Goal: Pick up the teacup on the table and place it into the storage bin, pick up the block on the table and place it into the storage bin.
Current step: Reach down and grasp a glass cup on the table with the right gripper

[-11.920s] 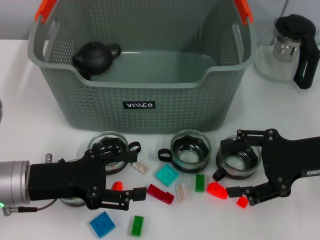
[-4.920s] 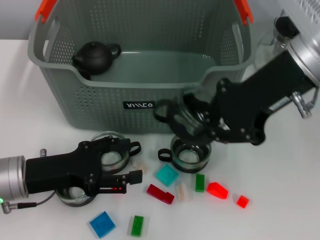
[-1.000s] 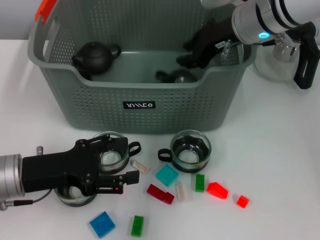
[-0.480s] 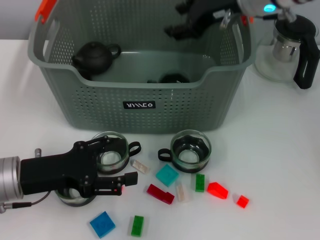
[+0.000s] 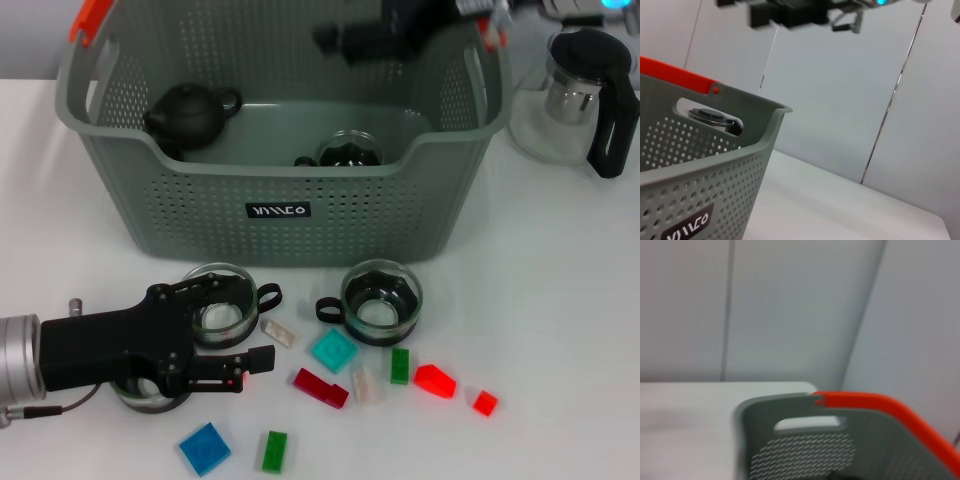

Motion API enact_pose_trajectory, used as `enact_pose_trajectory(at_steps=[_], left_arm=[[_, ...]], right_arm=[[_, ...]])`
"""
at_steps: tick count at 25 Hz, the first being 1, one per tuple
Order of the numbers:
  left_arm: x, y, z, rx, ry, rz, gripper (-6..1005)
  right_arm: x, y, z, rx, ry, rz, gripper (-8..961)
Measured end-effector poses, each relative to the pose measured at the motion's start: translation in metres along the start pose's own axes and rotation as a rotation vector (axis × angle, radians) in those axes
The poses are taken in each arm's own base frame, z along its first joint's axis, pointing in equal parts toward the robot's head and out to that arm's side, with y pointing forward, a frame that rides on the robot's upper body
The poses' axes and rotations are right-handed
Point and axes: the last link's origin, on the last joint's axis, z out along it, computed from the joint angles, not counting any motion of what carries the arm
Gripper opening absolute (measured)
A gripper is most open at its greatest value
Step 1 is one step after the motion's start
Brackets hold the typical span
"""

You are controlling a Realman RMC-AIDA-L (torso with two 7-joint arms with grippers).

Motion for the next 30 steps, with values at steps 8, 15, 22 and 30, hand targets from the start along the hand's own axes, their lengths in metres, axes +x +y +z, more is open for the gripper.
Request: enact_pose_trajectory(at_steps=[8, 15, 22, 30], left_arm=[[0.000, 0.000, 0.000, 0.002, 0.003, 0.001, 933], [0.001, -0.001, 0.000, 0.005, 0.008, 0.002, 933], [0.001, -0.002, 0.000, 0.023, 0.023, -0.003, 933], [0.001, -0.001, 0.003, 0.023, 0.034, -0.010, 933]], right_arm=[[0.021, 0.030, -0.014, -0.195, 0.091, 0.014, 599], [0.042, 0.046, -0.014, -0.277, 0.248, 0.029, 600], [0.066, 0.059, -0.012, -0.352, 0.454, -0.052, 598], [0.077, 0.072, -0.001, -0.418, 0.608, -0.179, 595]])
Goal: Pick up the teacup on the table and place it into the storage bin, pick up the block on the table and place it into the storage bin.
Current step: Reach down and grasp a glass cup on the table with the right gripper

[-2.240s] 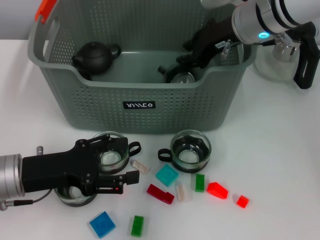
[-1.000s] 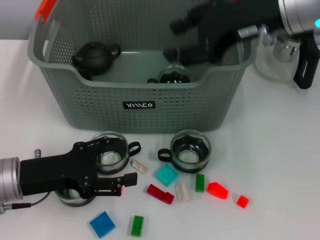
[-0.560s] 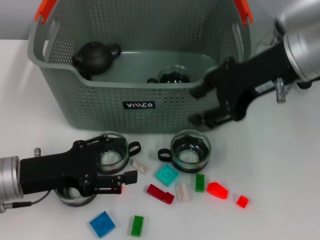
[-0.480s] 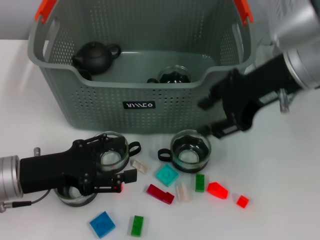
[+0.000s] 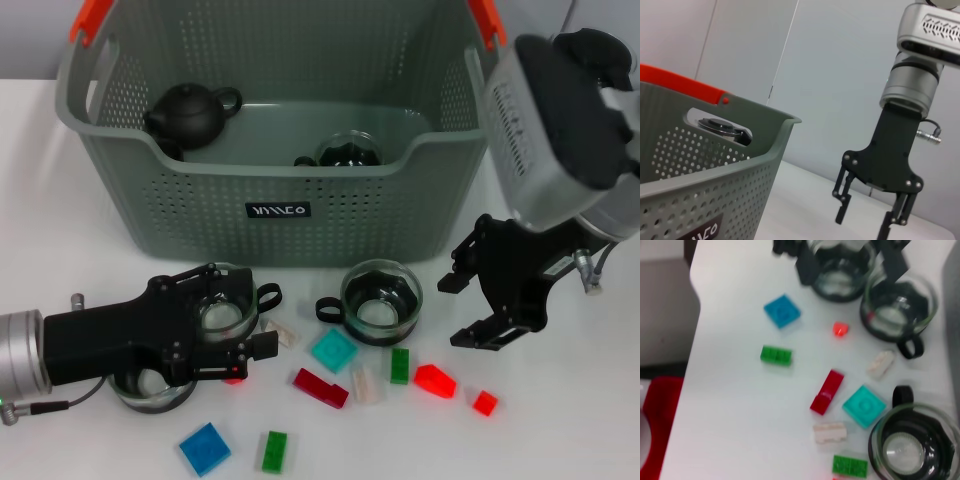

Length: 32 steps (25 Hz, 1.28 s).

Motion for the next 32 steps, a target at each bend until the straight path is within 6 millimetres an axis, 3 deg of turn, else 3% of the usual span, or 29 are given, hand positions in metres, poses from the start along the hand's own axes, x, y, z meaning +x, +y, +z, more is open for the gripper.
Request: enact_pose_trajectory(at_steps=[14, 32], left_arm=[[-0.001, 0.001, 0.000, 0.002, 0.001, -0.005, 933], [-0.002, 0.001, -0.001, 0.009, -0.002, -0.007, 933]], right_arm=[[-0.019, -0.007, 0.023, 0.022, 0.047, -0.096, 594], [-0.033, -0.012, 0.068, 0.024, 0.030, -0.102, 596]])
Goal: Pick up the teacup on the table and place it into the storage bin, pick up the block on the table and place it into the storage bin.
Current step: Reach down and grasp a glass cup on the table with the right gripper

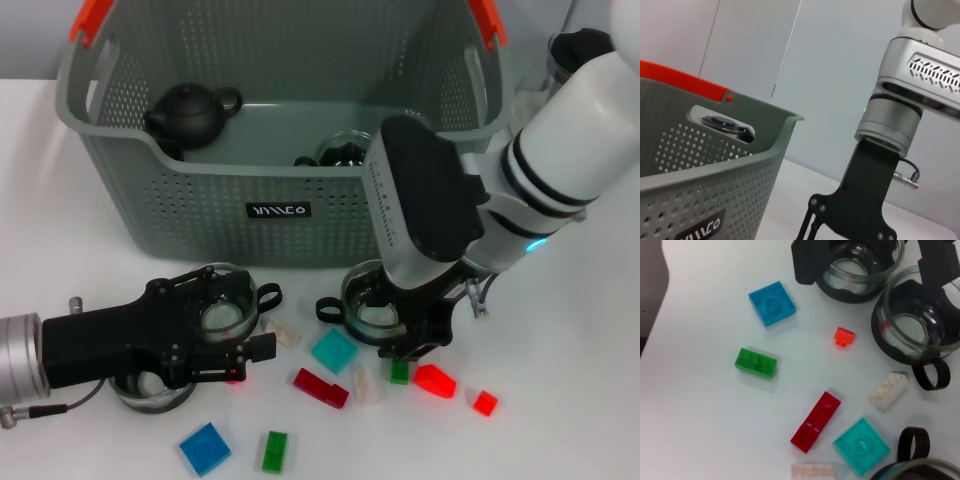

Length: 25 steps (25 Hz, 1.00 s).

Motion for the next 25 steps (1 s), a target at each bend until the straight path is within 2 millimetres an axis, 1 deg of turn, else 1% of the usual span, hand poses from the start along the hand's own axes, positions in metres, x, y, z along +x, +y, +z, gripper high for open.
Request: enact_pose_trajectory(at_steps=[13, 25], left_arm=[[-0.001, 0.000, -0.001, 0.006, -0.002, -0.003, 932], [-0.004, 0.000, -0.004, 0.018, -0.011, -0.006, 932]], right_arm=[[-0.003, 0.000, 0.018, 0.014, 0.010, 0.010, 596], [-0.003, -0.002, 0.029, 0.042, 0.037, 0.022, 590]])
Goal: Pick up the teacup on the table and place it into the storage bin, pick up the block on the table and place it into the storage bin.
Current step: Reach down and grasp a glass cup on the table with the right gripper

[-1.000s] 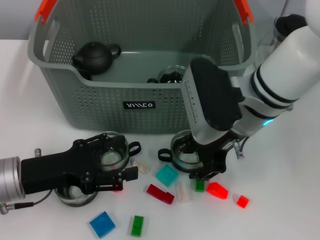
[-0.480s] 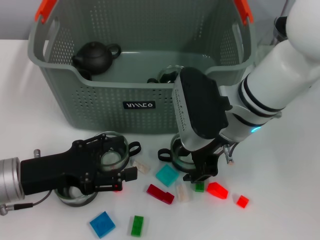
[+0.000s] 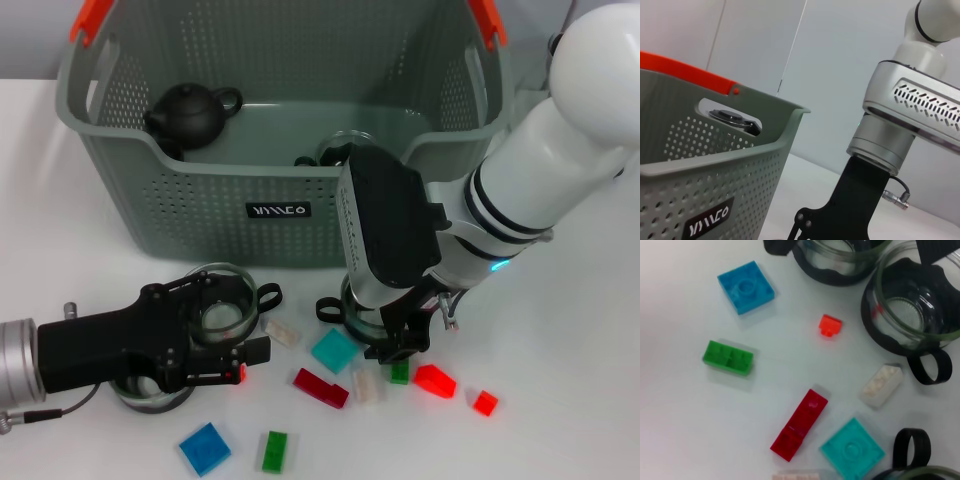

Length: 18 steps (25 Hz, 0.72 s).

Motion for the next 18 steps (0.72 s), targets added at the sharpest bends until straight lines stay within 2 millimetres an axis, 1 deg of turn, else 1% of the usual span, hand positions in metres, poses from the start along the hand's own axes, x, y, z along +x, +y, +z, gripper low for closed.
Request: enact_pose_trajectory(at_steps=[9, 14, 18], left_arm=[[-0.0009, 0.0003, -0.0012, 0.004, 0.001, 0.004, 932], [-0.0016, 0.0006, -0.0013, 0.005, 0.001, 0.004, 932], [-0.0020, 0.0009, -0.0014, 0.006, 0.002, 0.002, 933]], right_arm=[[-0.0002, -0.0004, 0.0003, 0.001, 0.000, 0.012, 568], [0.0002, -0.0006, 0.0007, 0.003, 0.000, 0.014, 435], [0.0003, -0.0005, 0.0008, 0.002, 0.000, 0.015, 442]])
